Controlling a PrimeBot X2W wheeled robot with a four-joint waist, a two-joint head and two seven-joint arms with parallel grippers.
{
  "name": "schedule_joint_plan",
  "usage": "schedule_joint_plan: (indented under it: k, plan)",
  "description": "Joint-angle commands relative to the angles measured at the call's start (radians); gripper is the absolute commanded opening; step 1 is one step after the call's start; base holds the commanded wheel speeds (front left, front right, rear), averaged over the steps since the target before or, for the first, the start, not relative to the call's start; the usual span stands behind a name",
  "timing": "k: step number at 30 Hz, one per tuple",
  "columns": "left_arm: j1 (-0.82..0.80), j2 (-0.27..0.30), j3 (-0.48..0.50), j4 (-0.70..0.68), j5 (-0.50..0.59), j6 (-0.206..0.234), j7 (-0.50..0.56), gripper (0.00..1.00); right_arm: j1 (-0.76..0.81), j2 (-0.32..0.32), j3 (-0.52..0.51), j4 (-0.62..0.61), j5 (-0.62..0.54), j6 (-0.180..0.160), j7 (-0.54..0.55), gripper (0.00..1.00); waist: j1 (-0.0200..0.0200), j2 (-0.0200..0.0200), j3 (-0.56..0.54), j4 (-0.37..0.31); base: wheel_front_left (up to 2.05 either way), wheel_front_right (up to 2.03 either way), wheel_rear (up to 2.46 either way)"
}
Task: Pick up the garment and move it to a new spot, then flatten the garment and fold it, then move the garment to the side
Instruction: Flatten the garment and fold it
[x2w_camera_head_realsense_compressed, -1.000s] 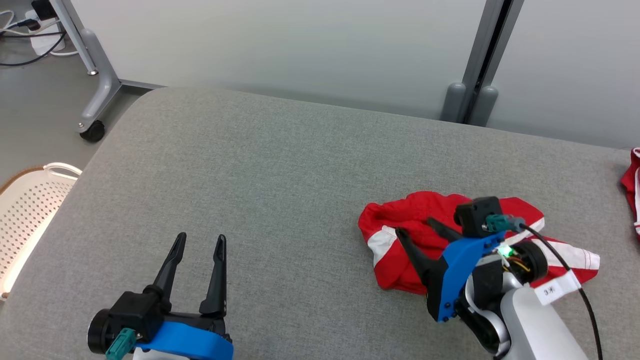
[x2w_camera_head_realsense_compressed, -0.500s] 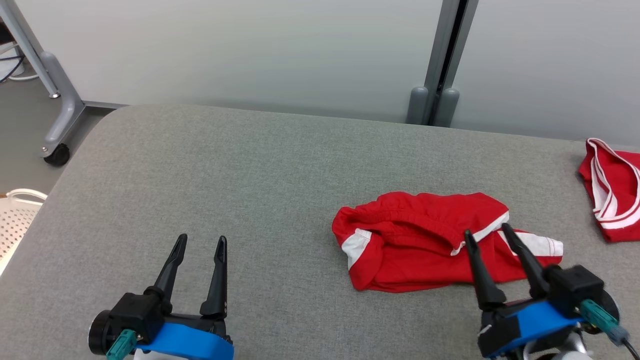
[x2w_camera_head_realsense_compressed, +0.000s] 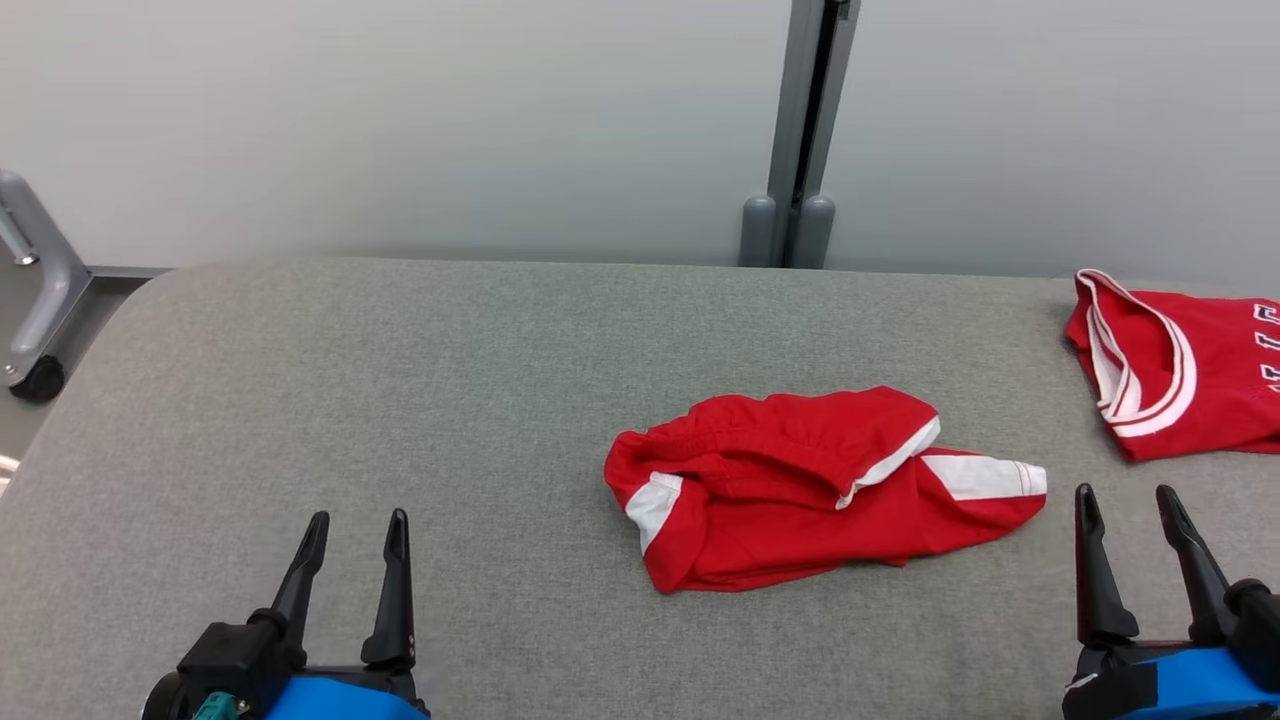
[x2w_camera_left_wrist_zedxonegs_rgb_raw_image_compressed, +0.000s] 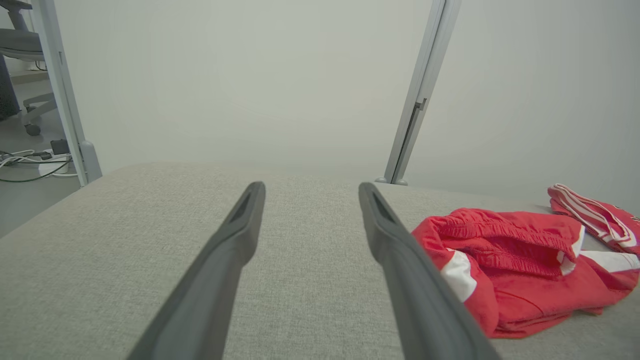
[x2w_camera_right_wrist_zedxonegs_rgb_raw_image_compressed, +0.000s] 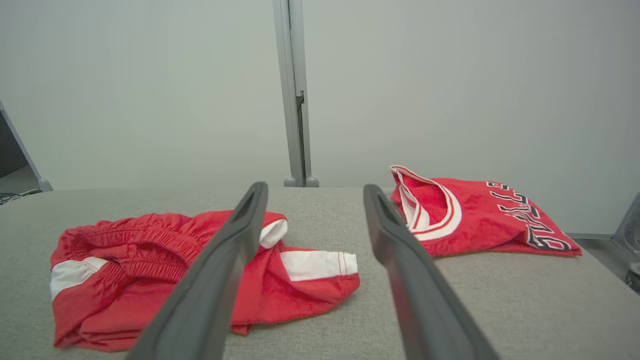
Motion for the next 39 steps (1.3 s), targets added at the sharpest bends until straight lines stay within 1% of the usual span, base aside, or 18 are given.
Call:
schedule_joint_plan:
  k: [1, 7, 12, 14, 17, 20, 24, 28, 29, 32, 37, 39]
  plan:
    - [0.009, 0.001, 0.006, 0.001, -0.002, -0.001, -0.005, 1.00, 0.019, -0.001, 0.003, -0.001, 0.010, 0.000, 0.008, 1.00, 0.0000, 0.0000, -0.013, -0.017, 0.00, 0.00, 0.00]
    - [0.021, -0.012, -0.007, 0.022, -0.011, -0.022, -0.004, 1.00, 0.022, -0.001, 0.022, -0.012, 0.022, 0.000, 0.034, 1.00, 0.0000, 0.0000, -0.015, -0.052, 0.00, 0.00, 0.00]
    - [-0.009, -0.026, -0.029, 0.046, -0.023, -0.038, 0.014, 1.00, 0.018, -0.001, 0.036, -0.022, 0.027, 0.000, 0.043, 1.00, 0.0000, 0.0000, -0.011, -0.066, 0.00, 0.00, 0.00]
    - [-0.032, -0.040, -0.051, 0.053, -0.030, -0.057, 0.042, 1.00, 0.018, -0.001, 0.039, -0.026, 0.026, 0.000, 0.046, 1.00, 0.0000, 0.0000, -0.006, -0.072, 0.00, 0.00, 0.00]
    - [-0.088, -0.062, -0.109, 0.079, -0.036, -0.106, 0.104, 1.00, 0.012, -0.001, 0.043, -0.031, 0.020, 0.000, 0.050, 1.00, 0.0000, 0.0000, 0.007, -0.083, 0.00, 0.00, 0.00]
    - [-0.162, -0.107, -0.174, 0.142, -0.046, -0.147, 0.175, 1.00, 0.000, -0.001, 0.058, -0.034, 0.019, 0.000, 0.054, 1.00, 0.0000, 0.0000, 0.026, -0.105, 0.00, 0.00, 0.00]
    - [-0.262, -0.180, -0.234, 0.253, -0.086, -0.175, 0.241, 1.00, -0.026, -0.001, 0.098, -0.040, 0.015, 0.000, 0.057, 1.00, 0.0000, 0.0000, 0.061, -0.153, 0.00, 0.00, 0.00]
    - [-0.358, -0.215, -0.282, 0.375, -0.130, -0.187, 0.293, 1.00, -0.047, -0.001, 0.133, -0.034, 0.027, 0.000, 0.051, 1.00, 0.0000, 0.0000, 0.097, -0.208, 0.00, 0.00, 0.00]
    - [-0.358, -0.215, -0.282, 0.375, -0.130, -0.187, 0.293, 1.00, -0.047, -0.001, 0.133, -0.034, 0.027, 0.000, 0.051, 1.00, 0.0000, 0.0000, 0.097, -0.208, 0.00, 0.00, 0.00]
    - [-0.416, -0.229, -0.302, 0.446, -0.159, -0.190, 0.298, 1.00, -0.061, -0.001, 0.155, -0.023, 0.038, 0.000, 0.044, 1.00, 0.0000, 0.0000, 0.124, -0.251, 0.00, 0.00, 0.00]
    - [-0.497, -0.232, -0.347, 0.526, -0.206, -0.176, 0.285, 1.00, -0.080, -0.001, 0.181, 0.001, 0.056, 0.000, 0.024, 1.00, 0.0000, 0.0000, 0.155, -0.309, 0.00, 0.00, 0.00]
    - [-0.525, -0.232, -0.365, 0.540, -0.230, -0.161, 0.271, 1.00, -0.087, -0.002, 0.183, 0.010, 0.061, 0.000, 0.013, 1.00, 0.0000, 0.0000, 0.163, -0.328, 0.00, 0.00, 0.00]
